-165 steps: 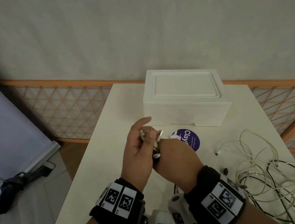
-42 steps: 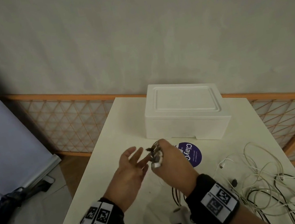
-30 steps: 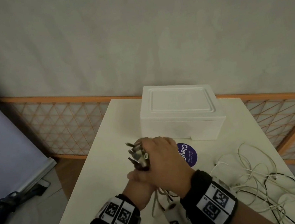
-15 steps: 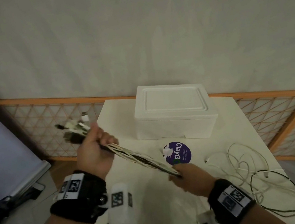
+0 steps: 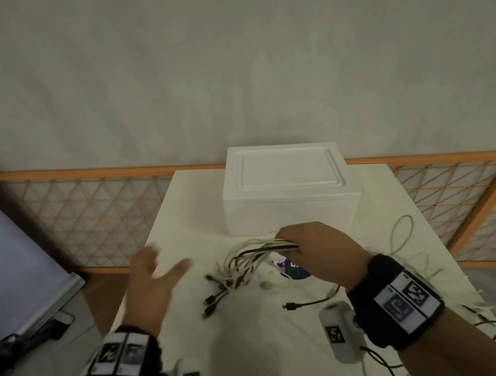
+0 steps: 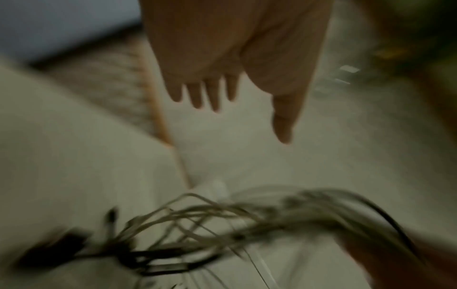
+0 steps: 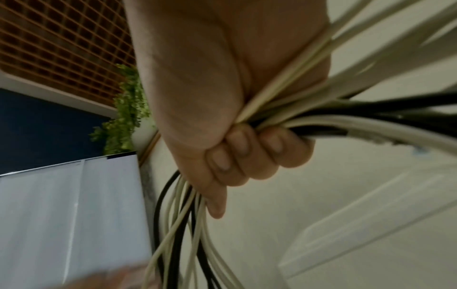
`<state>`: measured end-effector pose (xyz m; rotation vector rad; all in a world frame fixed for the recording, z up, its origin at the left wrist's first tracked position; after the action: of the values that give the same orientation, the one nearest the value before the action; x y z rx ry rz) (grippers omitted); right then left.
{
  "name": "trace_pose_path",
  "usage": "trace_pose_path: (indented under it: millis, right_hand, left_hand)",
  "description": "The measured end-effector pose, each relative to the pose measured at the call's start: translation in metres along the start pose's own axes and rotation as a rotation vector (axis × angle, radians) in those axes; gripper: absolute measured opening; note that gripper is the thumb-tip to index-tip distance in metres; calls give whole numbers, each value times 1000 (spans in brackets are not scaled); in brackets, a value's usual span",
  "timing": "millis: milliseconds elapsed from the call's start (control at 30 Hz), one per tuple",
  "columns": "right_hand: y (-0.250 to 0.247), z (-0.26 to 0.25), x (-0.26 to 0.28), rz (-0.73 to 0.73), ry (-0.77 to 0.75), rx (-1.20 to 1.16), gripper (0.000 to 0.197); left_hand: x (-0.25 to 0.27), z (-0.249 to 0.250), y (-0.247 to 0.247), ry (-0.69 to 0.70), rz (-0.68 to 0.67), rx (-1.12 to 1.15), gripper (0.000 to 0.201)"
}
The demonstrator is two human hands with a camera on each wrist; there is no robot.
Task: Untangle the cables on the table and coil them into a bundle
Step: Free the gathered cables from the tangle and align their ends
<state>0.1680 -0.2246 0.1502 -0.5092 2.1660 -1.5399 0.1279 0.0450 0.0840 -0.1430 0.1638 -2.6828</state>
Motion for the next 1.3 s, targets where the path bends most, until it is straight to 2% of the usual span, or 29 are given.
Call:
trace_pose_path:
  millis: [33,100,133,167,267,367,400,500,633,767,833,900,967,1000,1033,1067,1167,1233,1300]
  right_hand:
    - [-1,-12,-5,-2,-28,15,15]
    - [-1,-37,-15,-2,-95,43,16]
    - [-2,-46,-19,5,-115,45,19]
    - [-5,-51,-21,20,-114,40,22]
    - [-14,-49,-18,101,-70,5,36]
    - [-13,-41,-4,161,-10,-94,33]
    - [-11,-32,2,176,35,-123,31]
    - [7,0,23,187,192,-149,27]
    - [39,31,50,159,331,-164,26]
    - [70,67,75,90,433,-17,23]
    - [77,83,85,53,477,82,30]
    - [83,91,87,-20,506,110,48]
    - [84,92,84,-130,496,54,87]
    - [78,88,81,-126,481,-15,105]
    - [64,83,77,-51,458,-83,112]
    - [44,77,73,68,417,-126,110]
    - [-24,33,59,418,170,-209,73]
    - [-46,2,42,478,23,-389,50]
    - [-38,-13,22,385,31,-536,40]
  left_hand:
    - [13,33,27,218,-167,-142,78]
    - [44,75,84,548,-489,-471,98]
    - [49,80,103,646,-557,-608,101]
    - [50,88,114,686,-561,-683,98]
    - [36,95,118,608,-490,-702,69]
    - [34,101,119,576,-451,-811,13]
    - [34,106,117,585,-418,-831,6]
    - [17,115,102,545,-320,-745,9]
    - [17,120,102,558,-328,-756,6]
    - [0,132,88,547,-226,-659,18]
    - [-6,135,82,545,-195,-660,23]
    - [-4,135,84,564,-194,-668,30]
    - [-2,138,86,573,-191,-660,31]
    - [-3,141,84,565,-185,-641,28]
    - [-4,144,82,563,-182,-620,26]
    - [-4,149,81,570,-182,-612,25]
    - [1,160,83,615,-209,-646,11]
    - [3,167,87,667,-207,-654,9]
    - [1,173,88,702,-205,-628,14]
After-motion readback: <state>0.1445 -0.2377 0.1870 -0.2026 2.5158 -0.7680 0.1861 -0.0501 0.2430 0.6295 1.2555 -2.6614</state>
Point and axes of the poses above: each hand's wrist, its own x-axis away from the middle knuckle, its own y-axis out of the palm, z = x × y, the point moved 6 cm from there along -x, towards the middle knuckle, and after that the axes turned 5 degrees about x, right-handed, at the moved point
